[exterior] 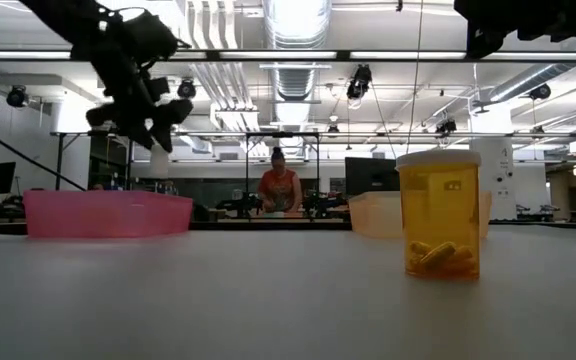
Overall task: Pick and place medicine bottles into bin by pill shape (circle, oval)
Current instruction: Put the white capsule bottle into the pink bin, then put the blue capsule bottle into the pink bin
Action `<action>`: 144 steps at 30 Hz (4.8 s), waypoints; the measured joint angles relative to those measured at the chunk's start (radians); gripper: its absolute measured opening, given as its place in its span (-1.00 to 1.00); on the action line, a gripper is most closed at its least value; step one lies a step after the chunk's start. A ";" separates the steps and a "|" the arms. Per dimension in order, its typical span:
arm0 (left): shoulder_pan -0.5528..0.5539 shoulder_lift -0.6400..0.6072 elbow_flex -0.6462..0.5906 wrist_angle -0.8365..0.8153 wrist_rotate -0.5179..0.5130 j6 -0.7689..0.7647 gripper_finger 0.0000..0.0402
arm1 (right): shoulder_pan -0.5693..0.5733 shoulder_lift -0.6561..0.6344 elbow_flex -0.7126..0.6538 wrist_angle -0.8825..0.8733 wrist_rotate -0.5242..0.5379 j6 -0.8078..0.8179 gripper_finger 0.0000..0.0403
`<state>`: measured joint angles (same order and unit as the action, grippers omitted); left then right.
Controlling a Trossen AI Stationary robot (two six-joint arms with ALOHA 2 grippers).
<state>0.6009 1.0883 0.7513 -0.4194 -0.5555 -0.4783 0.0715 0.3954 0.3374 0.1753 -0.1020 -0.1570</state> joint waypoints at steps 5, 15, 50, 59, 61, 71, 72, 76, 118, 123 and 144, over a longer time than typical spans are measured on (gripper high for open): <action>-0.002 0.002 -0.085 0.037 0.003 -0.045 -0.38 | 0.000 0.000 0.000 0.000 0.000 -0.002 -0.71; -0.002 0.003 -0.211 0.209 0.026 -0.093 -0.38 | 0.000 0.000 0.000 -0.002 0.024 -0.004 -0.71; -0.034 0.005 -0.333 0.280 0.037 -0.122 -0.38 | 0.000 0.001 0.000 -0.007 0.025 -0.002 -0.71; -0.034 0.005 -0.333 0.281 0.036 -0.122 -0.19 | 0.000 0.001 0.000 -0.007 0.025 -0.003 -0.71; -0.034 0.005 -0.333 0.281 0.036 -0.122 -0.13 | 0.000 0.001 0.000 -0.008 0.025 -0.003 -0.71; -0.035 -0.008 -0.314 0.280 0.053 -0.107 -0.06 | 0.000 0.001 0.000 -0.010 0.025 -0.002 -0.71; -0.035 -0.011 -0.310 0.280 0.053 -0.092 -0.06 | 0.000 0.001 0.000 -0.010 0.025 -0.002 -0.71; -0.035 -0.039 -0.307 0.278 0.056 -0.059 -0.05 | 0.000 0.001 0.000 -0.010 0.025 -0.001 -0.71; -0.520 -0.205 -0.137 0.600 0.372 0.459 -0.06 | 0.085 0.511 0.472 -0.652 0.050 0.559 -0.71; -0.522 -0.205 -0.137 0.597 0.372 0.459 -0.06 | 0.132 0.634 0.583 -0.864 0.050 0.730 -0.71; -0.526 -0.205 -0.140 0.595 0.373 0.457 -0.06 | 0.349 0.970 0.802 -1.316 -0.105 1.334 -0.71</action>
<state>0.0747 0.8829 0.6115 0.1755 -0.1825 -0.0212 0.4203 1.3655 1.1391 -1.1410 -0.2071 1.1768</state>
